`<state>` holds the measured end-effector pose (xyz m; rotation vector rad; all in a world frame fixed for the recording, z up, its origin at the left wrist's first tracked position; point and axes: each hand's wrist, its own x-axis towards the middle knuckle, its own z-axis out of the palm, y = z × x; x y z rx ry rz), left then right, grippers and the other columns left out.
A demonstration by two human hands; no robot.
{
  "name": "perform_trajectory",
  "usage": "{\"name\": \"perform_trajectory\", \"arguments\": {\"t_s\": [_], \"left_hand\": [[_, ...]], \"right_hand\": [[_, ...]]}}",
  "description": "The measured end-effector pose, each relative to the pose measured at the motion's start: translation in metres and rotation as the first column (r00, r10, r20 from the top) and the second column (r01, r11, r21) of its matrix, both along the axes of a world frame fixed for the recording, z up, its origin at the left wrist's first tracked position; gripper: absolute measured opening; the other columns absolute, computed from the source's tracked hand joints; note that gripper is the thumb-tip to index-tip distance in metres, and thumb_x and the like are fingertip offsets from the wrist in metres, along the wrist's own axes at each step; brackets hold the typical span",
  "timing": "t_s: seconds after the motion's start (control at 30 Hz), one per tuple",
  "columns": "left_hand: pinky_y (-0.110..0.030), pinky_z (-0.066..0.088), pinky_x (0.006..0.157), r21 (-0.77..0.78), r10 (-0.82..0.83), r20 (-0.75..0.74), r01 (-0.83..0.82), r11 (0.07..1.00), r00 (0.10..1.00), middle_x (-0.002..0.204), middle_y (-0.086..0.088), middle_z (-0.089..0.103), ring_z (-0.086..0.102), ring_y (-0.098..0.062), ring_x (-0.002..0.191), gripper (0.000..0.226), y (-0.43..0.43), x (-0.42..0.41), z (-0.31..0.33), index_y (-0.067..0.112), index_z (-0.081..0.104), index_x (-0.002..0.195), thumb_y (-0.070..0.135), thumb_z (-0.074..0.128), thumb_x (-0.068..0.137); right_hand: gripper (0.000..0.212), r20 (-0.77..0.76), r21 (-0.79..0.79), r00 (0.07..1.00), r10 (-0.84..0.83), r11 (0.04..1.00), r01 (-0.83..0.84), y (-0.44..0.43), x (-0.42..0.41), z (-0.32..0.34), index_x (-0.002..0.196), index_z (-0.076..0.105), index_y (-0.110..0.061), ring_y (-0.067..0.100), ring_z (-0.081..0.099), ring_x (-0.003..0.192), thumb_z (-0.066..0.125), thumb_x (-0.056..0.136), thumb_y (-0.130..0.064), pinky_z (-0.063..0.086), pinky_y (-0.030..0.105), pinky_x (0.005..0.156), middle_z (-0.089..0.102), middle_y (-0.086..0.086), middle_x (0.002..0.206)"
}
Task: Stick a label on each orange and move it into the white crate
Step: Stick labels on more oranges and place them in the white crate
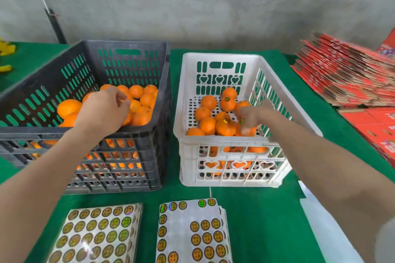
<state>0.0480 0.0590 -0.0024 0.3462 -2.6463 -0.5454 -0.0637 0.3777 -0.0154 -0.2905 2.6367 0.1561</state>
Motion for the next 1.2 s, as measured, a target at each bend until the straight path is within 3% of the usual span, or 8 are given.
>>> {"name": "perform_trajectory", "arguments": {"t_s": [0.17,0.37,0.47,0.6,0.77,0.9,1.03,1.2], "left_hand": [[-0.037,0.049,0.065,0.058,-0.003,-0.050,0.006,0.998,0.999,0.090,-0.012,0.066,0.056,-0.025,0.074,0.020,0.001,0.000,0.002,0.004,0.061,0.109,0.012,0.054,0.092],[-0.034,0.053,0.068,0.395,0.081,-0.141,-0.019,0.919,0.987,0.095,-0.006,0.066,0.065,-0.020,0.075,0.025,-0.013,0.008,0.015,0.013,0.059,0.104,-0.002,0.042,0.093],[-0.039,0.049,0.088,0.254,0.167,-0.129,-0.131,0.958,0.977,0.099,-0.011,0.068,0.064,-0.032,0.094,0.026,-0.045,0.017,0.021,0.009,0.064,0.108,0.001,0.046,0.091],[-0.040,0.047,0.081,0.114,0.230,-0.033,-0.225,0.968,0.973,0.104,-0.020,0.067,0.060,-0.038,0.095,0.027,-0.077,0.028,0.010,0.007,0.063,0.112,0.006,0.051,0.088],[-0.037,0.048,0.069,0.128,0.185,0.055,-0.191,0.973,0.981,0.096,-0.012,0.066,0.059,-0.033,0.084,0.020,-0.082,0.021,0.006,0.015,0.064,0.106,0.019,0.057,0.087],[-0.031,0.037,0.062,0.160,0.182,0.046,-0.187,0.969,0.982,0.087,-0.005,0.062,0.052,-0.026,0.074,0.003,-0.080,0.023,0.005,0.022,0.057,0.085,0.024,0.059,0.085],[-0.033,0.042,0.065,0.137,0.214,0.045,-0.219,0.966,0.976,0.098,-0.008,0.065,0.060,-0.031,0.083,0.012,-0.083,0.022,0.001,0.019,0.062,0.097,0.016,0.055,0.088],[-0.033,0.044,0.064,0.122,0.234,0.044,-0.238,0.964,0.971,0.103,-0.007,0.066,0.060,-0.029,0.087,0.022,-0.090,0.023,-0.002,0.020,0.061,0.110,0.017,0.054,0.089]], "right_hand": [[0.053,0.078,0.083,0.997,0.022,0.996,-0.028,-0.015,0.000,-0.001,0.142,0.020,0.008,0.036,0.017,0.135,0.042,0.094,0.000,0.029,0.035,0.099,0.029,0.013,0.147],[0.050,-0.279,-0.167,0.957,-0.081,0.985,0.035,-0.005,-0.006,-0.007,0.132,0.046,-0.009,0.031,0.046,0.123,0.061,0.087,-0.024,0.044,0.036,0.087,0.047,0.016,0.137],[0.034,-0.604,-0.622,0.745,-0.282,0.751,-0.220,-0.041,0.004,0.018,0.121,0.056,-0.005,0.028,0.056,0.111,0.060,0.089,-0.016,0.043,0.031,0.089,0.060,0.013,0.122],[0.017,-0.728,-0.641,0.674,-0.123,0.470,-0.606,-0.139,0.036,0.053,0.101,0.064,-0.004,0.022,0.061,0.091,0.060,0.086,-0.009,0.048,0.031,0.081,0.067,0.010,0.098],[0.028,-0.373,-0.197,0.726,0.578,0.715,-0.670,-0.255,0.017,0.048,0.115,0.055,-0.006,0.027,0.057,0.098,0.054,0.088,-0.012,0.049,0.040,0.084,0.060,0.011,0.111],[0.061,-0.024,0.156,0.756,0.654,0.749,-0.643,-0.307,-0.014,0.017,0.138,0.037,-0.022,0.027,0.050,0.111,0.064,0.084,-0.015,0.048,0.045,0.090,0.050,0.001,0.121],[0.093,0.096,0.127,0.808,0.581,0.798,-0.589,-0.330,-0.027,-0.015,0.146,0.015,-0.041,0.033,0.031,0.135,0.074,0.077,-0.021,0.036,0.050,0.103,0.027,0.003,0.151],[0.075,-0.069,-0.081,0.793,0.605,0.789,-0.609,-0.326,-0.019,-0.012,0.135,0.033,-0.022,0.024,0.047,0.104,0.075,0.074,-0.013,0.046,0.045,0.091,0.046,0.009,0.125]]}}
